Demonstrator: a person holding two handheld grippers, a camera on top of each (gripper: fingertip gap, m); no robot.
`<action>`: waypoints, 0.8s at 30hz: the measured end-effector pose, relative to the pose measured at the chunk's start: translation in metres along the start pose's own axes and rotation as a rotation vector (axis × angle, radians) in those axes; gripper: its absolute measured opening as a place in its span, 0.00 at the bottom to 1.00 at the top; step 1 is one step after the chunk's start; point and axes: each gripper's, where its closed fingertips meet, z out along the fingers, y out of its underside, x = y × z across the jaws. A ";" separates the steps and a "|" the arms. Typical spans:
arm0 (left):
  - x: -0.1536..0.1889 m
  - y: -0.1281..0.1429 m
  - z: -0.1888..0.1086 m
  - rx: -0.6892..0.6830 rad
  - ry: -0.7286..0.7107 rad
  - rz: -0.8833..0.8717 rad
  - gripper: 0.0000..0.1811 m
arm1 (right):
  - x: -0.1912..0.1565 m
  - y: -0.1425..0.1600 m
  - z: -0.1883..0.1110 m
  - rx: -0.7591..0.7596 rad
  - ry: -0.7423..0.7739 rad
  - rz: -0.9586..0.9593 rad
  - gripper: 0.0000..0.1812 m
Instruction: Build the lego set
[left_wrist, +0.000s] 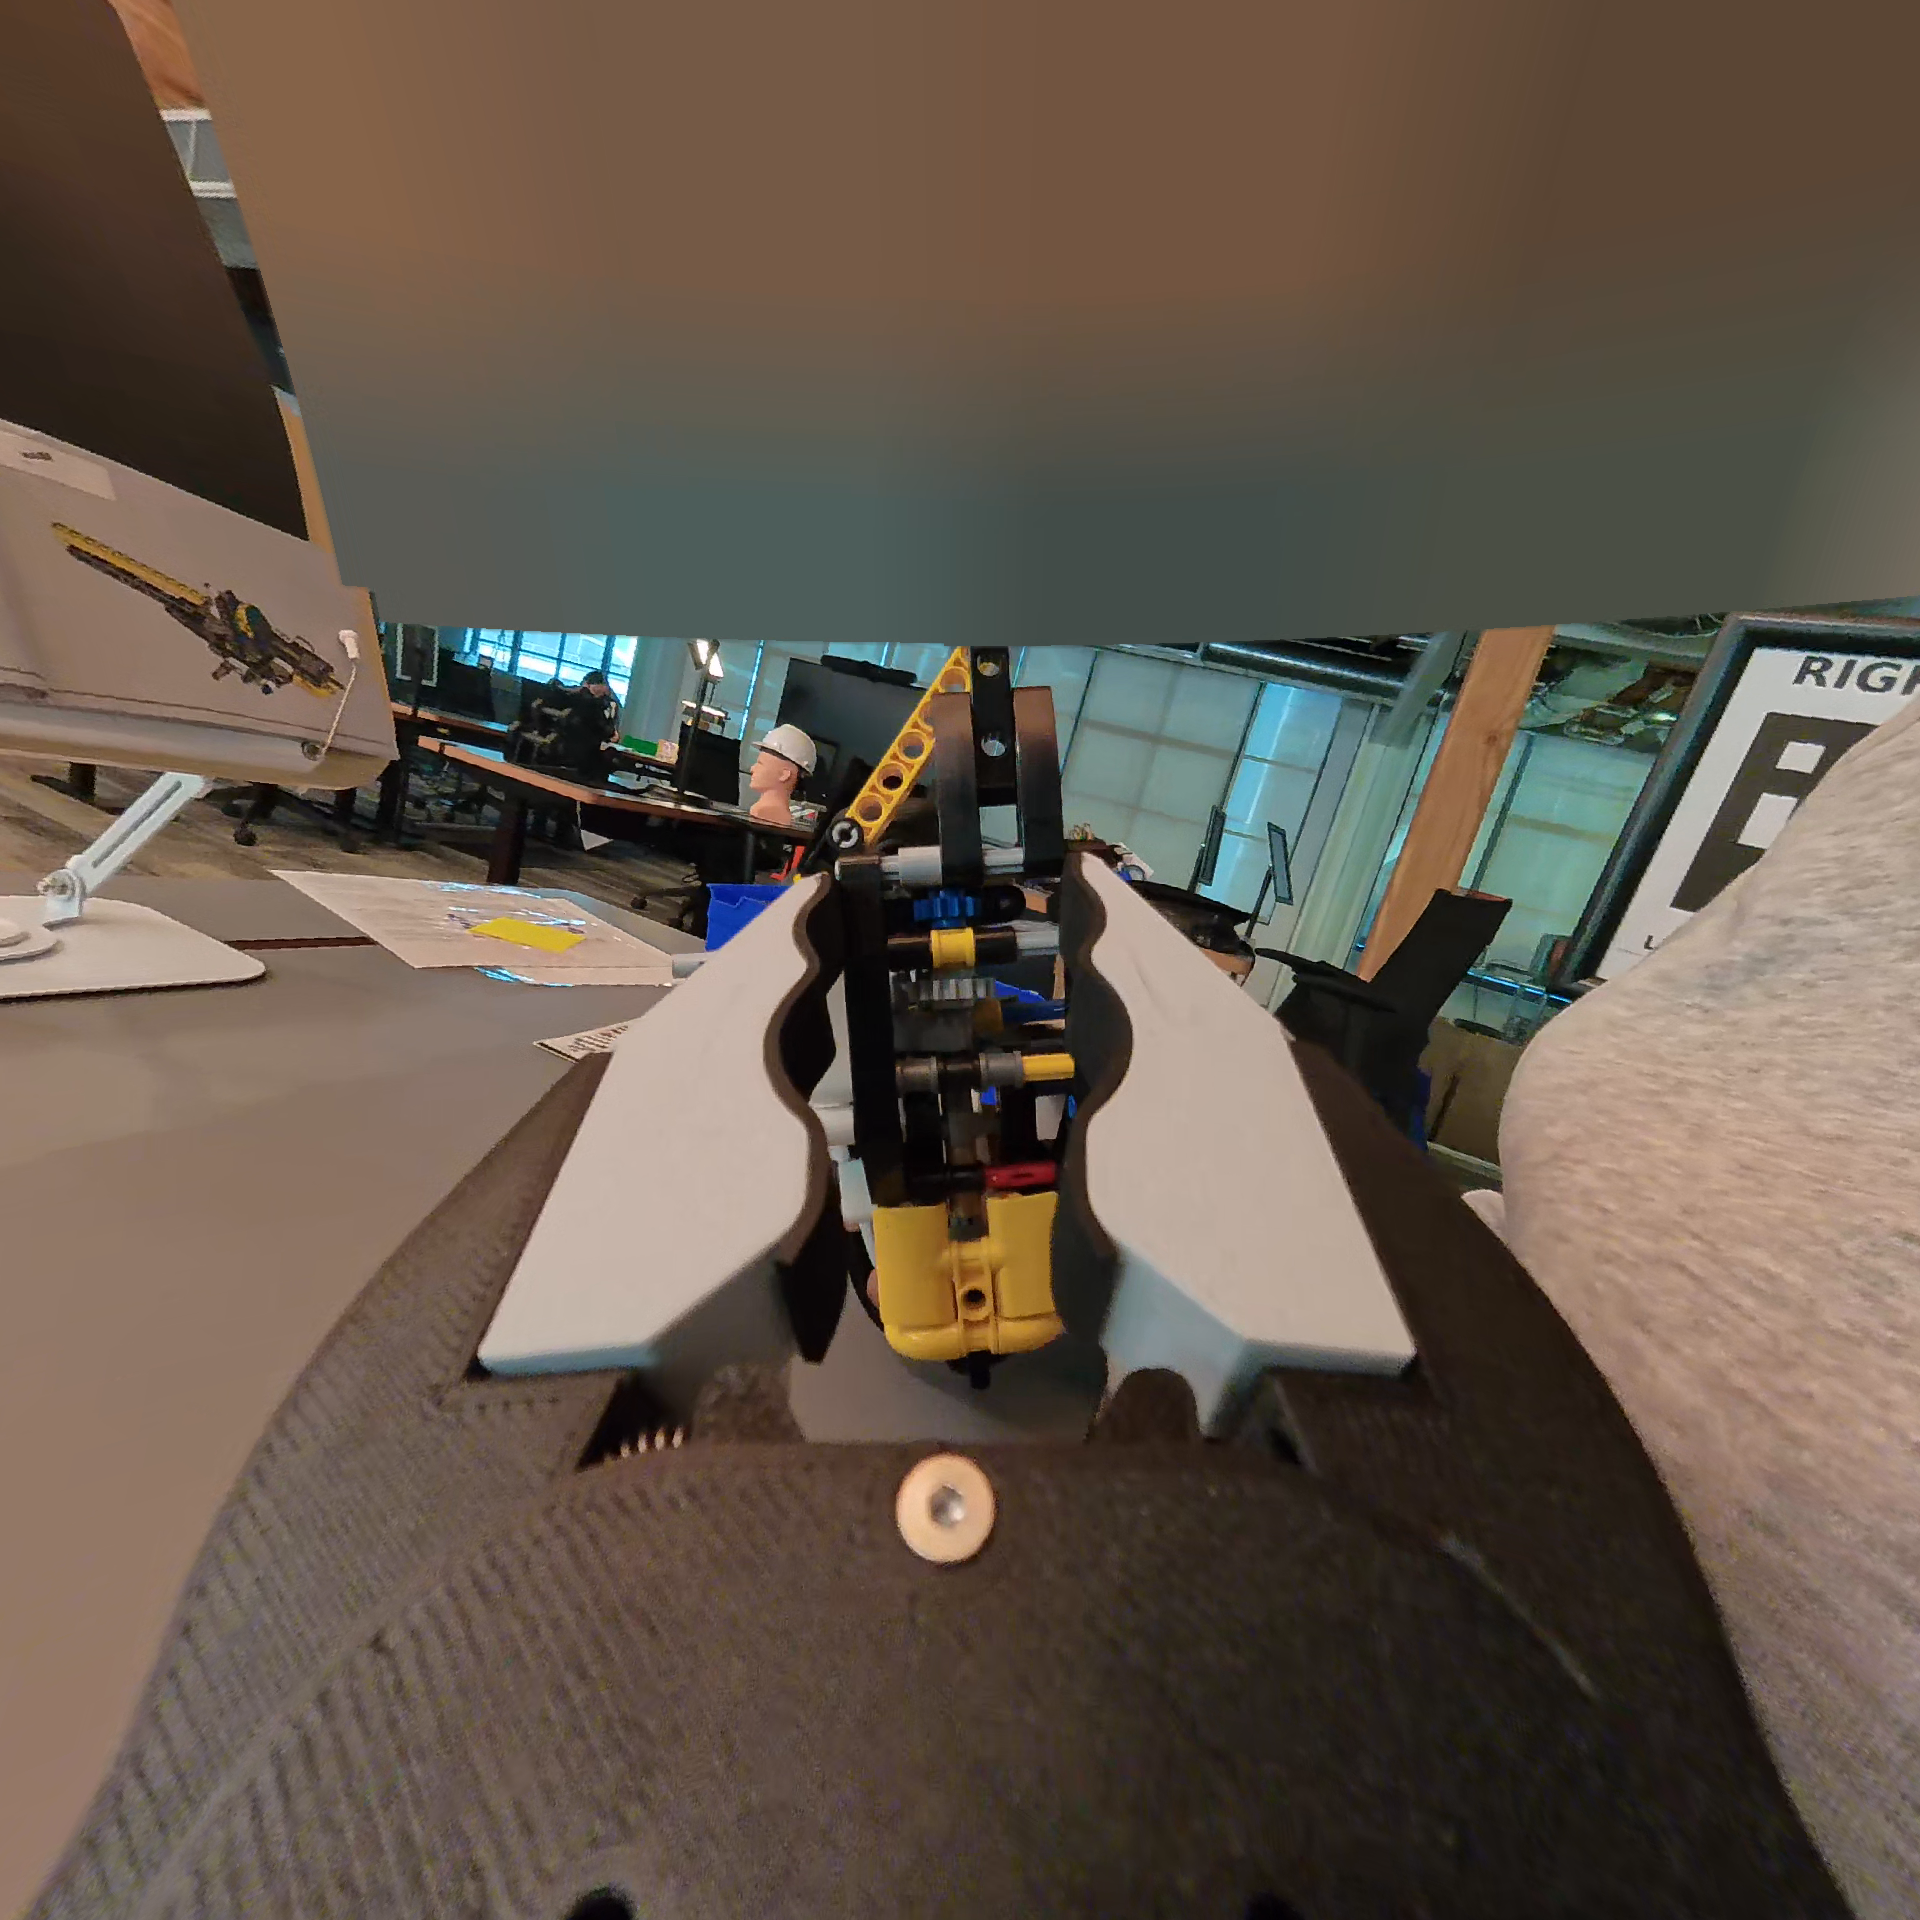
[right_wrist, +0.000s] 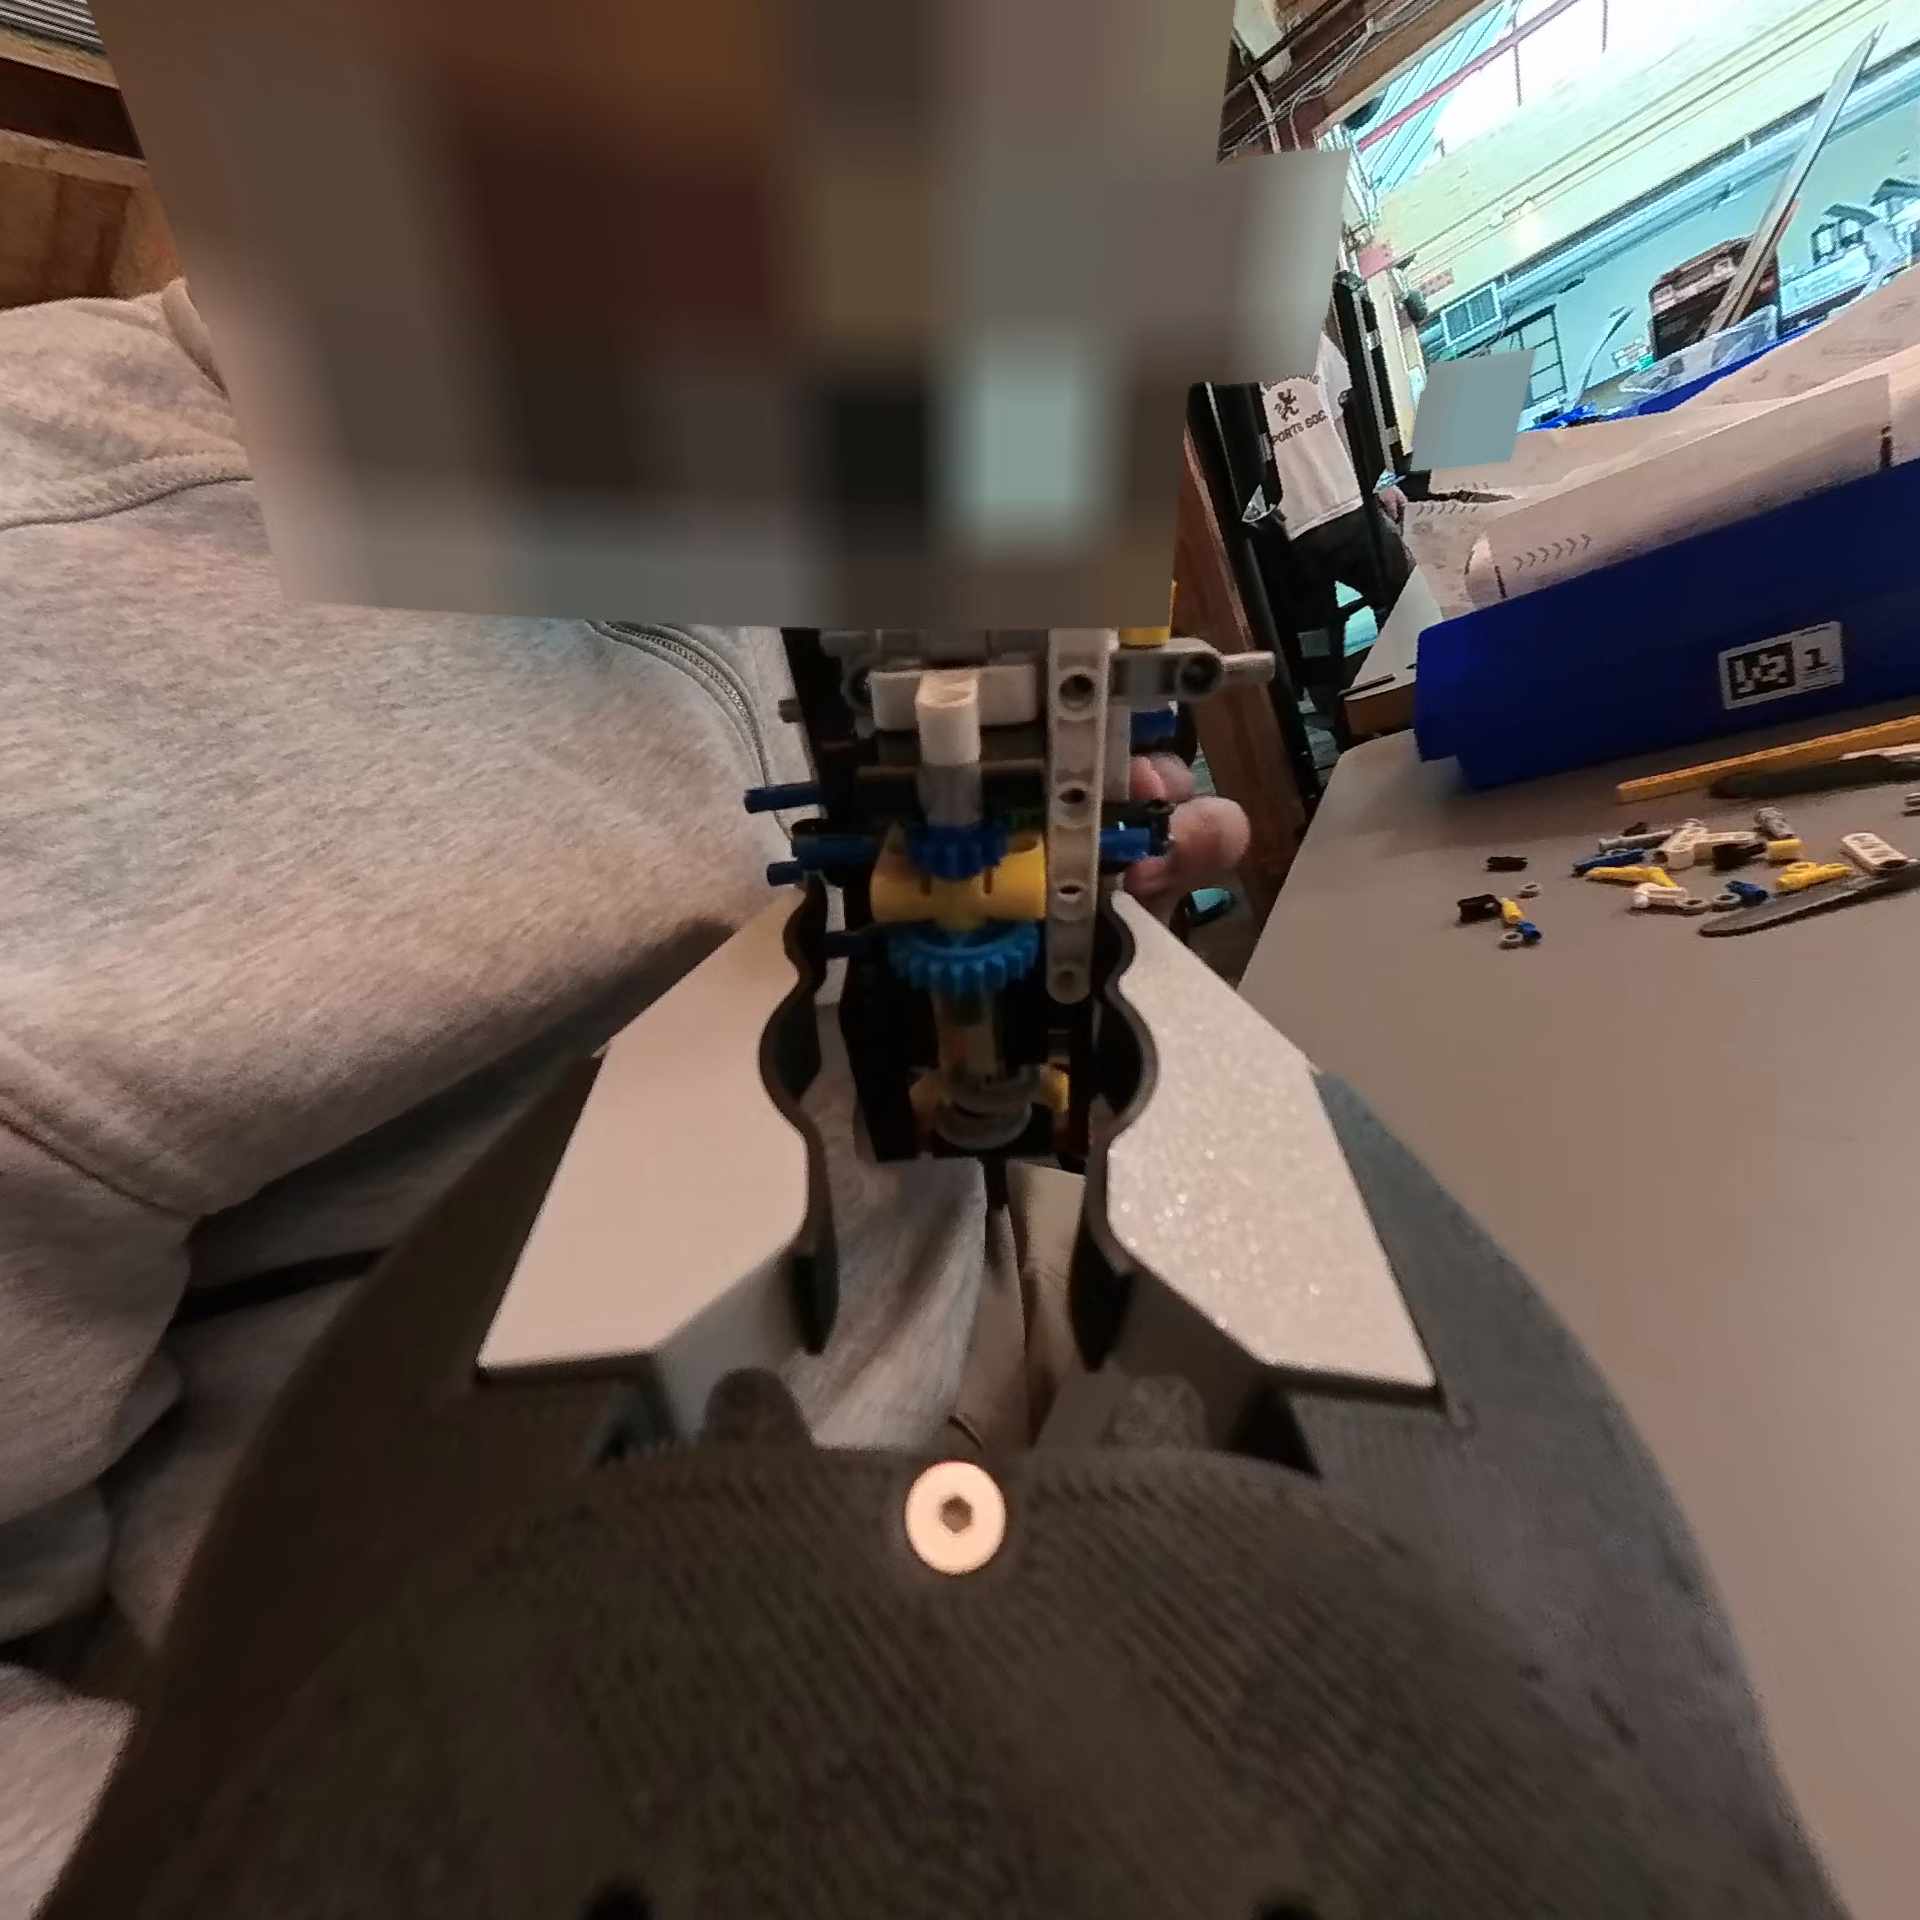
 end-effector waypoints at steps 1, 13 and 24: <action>0.000 0.000 0.000 0.001 -0.001 0.002 0.23 | 0.000 0.000 0.001 0.000 -0.003 0.001 0.28; -0.012 -0.005 -0.006 0.042 -0.062 -0.023 0.02 | 0.000 -0.006 0.003 0.006 0.009 -0.028 0.27; -0.010 -0.003 -0.005 0.060 -0.056 -0.020 0.11 | -0.002 -0.010 -0.001 0.054 -0.011 -0.023 0.27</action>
